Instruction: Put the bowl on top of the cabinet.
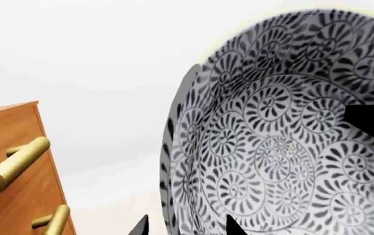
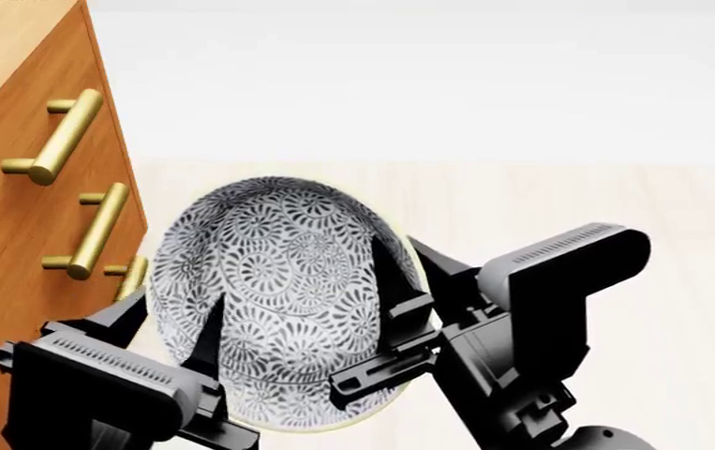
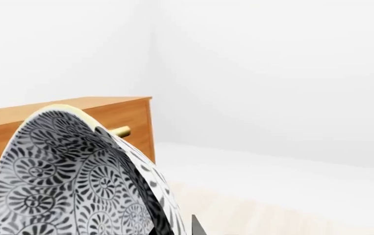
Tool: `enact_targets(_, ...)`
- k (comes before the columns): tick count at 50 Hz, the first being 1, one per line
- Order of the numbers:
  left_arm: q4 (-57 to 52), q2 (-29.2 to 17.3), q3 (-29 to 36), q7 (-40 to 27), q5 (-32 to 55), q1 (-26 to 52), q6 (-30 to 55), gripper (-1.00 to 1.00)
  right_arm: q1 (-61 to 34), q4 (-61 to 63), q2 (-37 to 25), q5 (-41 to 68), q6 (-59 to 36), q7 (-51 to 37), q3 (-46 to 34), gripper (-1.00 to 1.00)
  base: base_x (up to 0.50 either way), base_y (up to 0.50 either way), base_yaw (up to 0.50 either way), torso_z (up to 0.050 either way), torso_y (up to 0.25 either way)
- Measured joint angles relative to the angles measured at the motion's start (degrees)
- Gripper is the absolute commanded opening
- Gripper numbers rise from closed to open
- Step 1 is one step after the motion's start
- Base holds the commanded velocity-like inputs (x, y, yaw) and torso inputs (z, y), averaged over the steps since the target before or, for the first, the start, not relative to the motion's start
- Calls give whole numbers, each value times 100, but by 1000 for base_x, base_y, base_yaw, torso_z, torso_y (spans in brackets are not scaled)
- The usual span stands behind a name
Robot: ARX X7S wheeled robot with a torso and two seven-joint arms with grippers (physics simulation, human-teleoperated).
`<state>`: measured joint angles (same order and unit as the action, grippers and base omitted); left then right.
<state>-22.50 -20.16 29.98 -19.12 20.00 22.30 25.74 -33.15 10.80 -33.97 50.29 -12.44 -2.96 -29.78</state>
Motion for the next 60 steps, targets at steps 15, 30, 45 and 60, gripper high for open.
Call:
enact_targets(15,-52,-8,4,-15,-73,3,-53,-100,23,-25,-4,6,-5,-20,-49,-100,0,0,0,0,0)
enact_targets(30,-59,-25,5,-36,-69,7,-82,-100,0,-34,-2,-25,-25,-47,-74,-100,0,0,0,0,1)
enact_targets(45,69,-38,29,-27,8,-24,-132,-100,-75,-18,-51,-161,-151,53,-196,100,0,0,0,0,0)
enact_targets(60,213,-30,48,7,83,-44,-210,-100,-122,65,-140,-455,-258,177,-447,100,0,0,0,1,1)
